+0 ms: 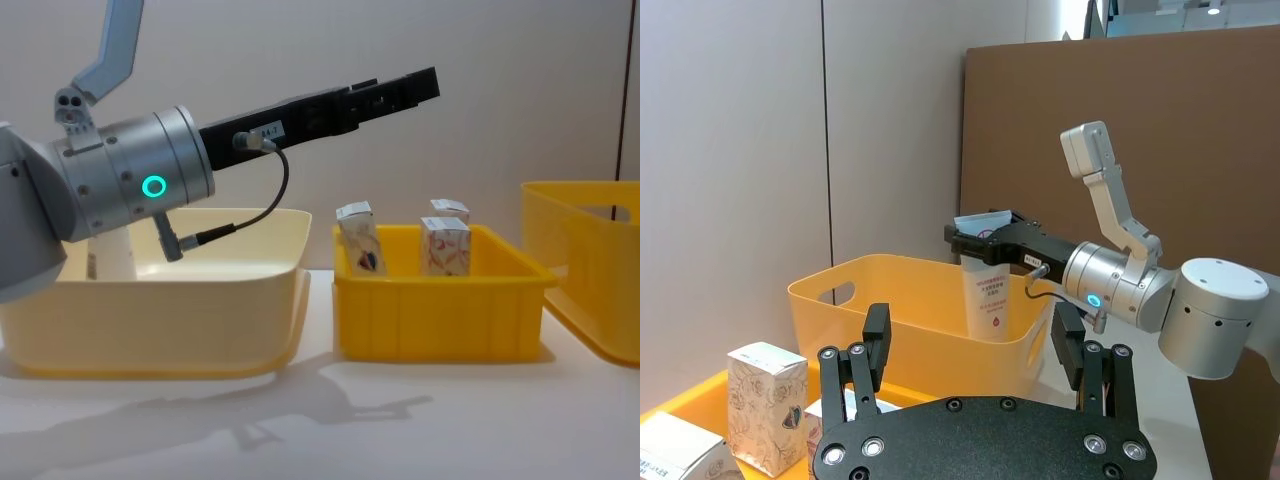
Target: Bimanual collaborative sorting of washing and personal care products
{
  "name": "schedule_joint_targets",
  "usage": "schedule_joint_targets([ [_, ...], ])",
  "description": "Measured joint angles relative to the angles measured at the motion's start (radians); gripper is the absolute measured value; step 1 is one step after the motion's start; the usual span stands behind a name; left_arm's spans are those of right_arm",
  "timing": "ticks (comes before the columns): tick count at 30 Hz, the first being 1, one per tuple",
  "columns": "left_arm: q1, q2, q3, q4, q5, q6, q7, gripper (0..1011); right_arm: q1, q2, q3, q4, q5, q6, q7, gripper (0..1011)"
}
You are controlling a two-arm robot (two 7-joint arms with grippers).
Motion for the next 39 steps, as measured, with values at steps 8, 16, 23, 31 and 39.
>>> schedule_joint_targets([
  [8, 0.0, 0.0, 0.0, 0.0, 0.0, 0.0, 0.0, 1000, 0.005, -0.012, 0.017, 0.0, 0.008, 0.002, -0.012, 1004],
  [16, 0.0, 0.0, 0.0, 0.0, 0.0, 0.0, 0.0, 1000, 0.008, -0.018, 0.026, 0.0, 0.012, 0.003, -0.019, 1004],
  [23, 0.0, 0.0, 0.0, 0.0, 0.0, 0.0, 0.0, 1000, 0.009, -0.021, 0.03, -0.001, 0.013, 0.003, -0.021, 1004],
  [31, 0.0, 0.0, 0.0, 0.0, 0.0, 0.0, 0.0, 1000, 0.01, -0.023, 0.032, -0.001, 0.015, 0.004, -0.023, 1004],
  [39, 0.0, 0.0, 0.0, 0.0, 0.0, 0.0, 0.0, 1000, 0.011, -0.024, 0.033, -0.001, 0.015, 0.004, -0.025, 1004],
])
